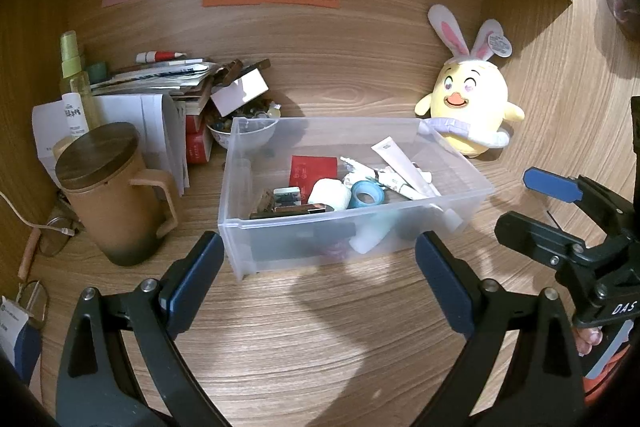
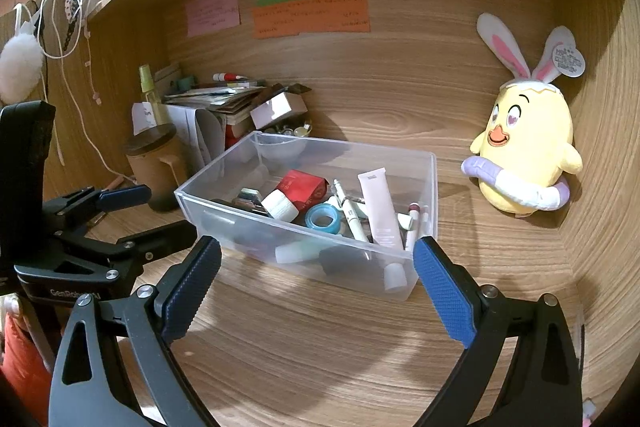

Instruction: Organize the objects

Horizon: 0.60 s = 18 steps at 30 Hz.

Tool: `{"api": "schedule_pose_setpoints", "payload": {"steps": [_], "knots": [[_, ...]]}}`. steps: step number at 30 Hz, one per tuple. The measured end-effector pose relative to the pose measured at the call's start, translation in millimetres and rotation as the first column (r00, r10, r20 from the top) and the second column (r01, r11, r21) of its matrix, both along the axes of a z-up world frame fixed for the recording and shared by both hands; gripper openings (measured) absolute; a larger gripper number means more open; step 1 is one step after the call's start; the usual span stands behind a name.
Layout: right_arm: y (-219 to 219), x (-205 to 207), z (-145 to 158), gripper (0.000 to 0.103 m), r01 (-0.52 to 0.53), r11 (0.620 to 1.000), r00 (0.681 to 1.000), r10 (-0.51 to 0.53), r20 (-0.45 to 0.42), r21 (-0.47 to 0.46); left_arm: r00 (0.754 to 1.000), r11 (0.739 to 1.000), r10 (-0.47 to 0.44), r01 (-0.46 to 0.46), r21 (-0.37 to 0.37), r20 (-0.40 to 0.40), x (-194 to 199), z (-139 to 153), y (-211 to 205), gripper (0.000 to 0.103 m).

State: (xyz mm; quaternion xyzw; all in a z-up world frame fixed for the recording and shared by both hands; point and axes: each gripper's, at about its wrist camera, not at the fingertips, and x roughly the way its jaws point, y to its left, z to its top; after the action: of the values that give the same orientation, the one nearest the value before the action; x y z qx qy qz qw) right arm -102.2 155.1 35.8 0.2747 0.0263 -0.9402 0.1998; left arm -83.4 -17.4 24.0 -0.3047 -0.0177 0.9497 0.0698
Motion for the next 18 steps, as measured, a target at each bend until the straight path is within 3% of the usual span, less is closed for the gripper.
{"api": "schedule_pose_setpoints", "payload": {"steps": [18], "knots": [[5.3, -1.8, -1.7, 0.098, 0.018, 1.000, 1.000, -0.018, 0.012, -0.020, 1.000, 1.000, -0.014, 0.014, -0.003, 0.003, 0.0, -0.4, 4.7, 0.101]]}}
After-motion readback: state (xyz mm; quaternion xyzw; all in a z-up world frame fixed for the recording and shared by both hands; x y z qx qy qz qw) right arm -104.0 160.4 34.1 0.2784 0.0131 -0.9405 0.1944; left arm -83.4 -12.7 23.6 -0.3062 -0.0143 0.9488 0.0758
